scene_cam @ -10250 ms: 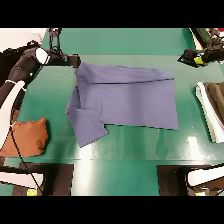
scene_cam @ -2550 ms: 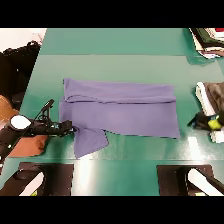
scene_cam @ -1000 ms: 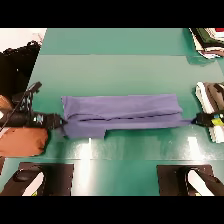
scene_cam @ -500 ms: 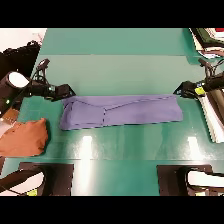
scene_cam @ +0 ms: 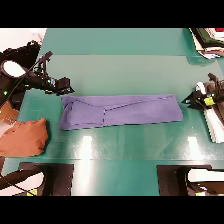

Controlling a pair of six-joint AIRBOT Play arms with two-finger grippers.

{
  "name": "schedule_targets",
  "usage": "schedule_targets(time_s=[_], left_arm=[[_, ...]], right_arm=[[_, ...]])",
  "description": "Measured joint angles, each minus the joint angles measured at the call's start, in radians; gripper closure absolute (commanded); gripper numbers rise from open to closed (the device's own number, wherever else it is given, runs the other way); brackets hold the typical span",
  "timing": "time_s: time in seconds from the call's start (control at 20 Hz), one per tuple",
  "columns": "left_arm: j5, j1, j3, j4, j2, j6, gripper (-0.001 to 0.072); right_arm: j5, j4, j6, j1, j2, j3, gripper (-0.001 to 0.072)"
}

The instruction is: Fold the shirts.

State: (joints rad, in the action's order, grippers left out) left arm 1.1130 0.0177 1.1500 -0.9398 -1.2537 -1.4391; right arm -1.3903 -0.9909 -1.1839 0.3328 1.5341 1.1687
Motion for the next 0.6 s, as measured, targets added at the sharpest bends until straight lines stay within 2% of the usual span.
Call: schedule_targets(time_s=[0.25, 0.3, 0.4, 0.45, 0.55, 0.6], left_arm=[[-0.067, 0.085, 0.005, 0.019, -0.011, 0.003, 0.0685], [-0.091, 0.114, 0.005, 0.024, -0.021, -0.005, 0.0685], [-0.132, 0.175, 0.005, 0.024, -0.051, -0.036, 0.0685], [-0.155, 0.21, 0.006, 0.026, -0.073, -0.05, 0.0685], [-0.205, 0.275, 0.006, 0.035, -0.119, -0.066, 0.0685], [-0.236, 0.309, 0.007, 0.051, -0.146, -0.072, 0.0685]], right_arm=[[-0.005, 0.096, 0.067, 0.004, 0.078, -0.057, 0.0143], [-0.007, 0.12, 0.076, -0.006, 0.094, -0.061, 0.0206], [0.012, 0.131, 0.094, -0.029, 0.116, -0.067, 0.0523], [0.018, 0.137, 0.103, -0.039, 0.123, -0.07, 0.0621], [0.025, 0.135, 0.124, -0.051, 0.118, -0.071, 0.0695], [0.031, 0.132, 0.132, -0.056, 0.105, -0.072, 0.0696]])
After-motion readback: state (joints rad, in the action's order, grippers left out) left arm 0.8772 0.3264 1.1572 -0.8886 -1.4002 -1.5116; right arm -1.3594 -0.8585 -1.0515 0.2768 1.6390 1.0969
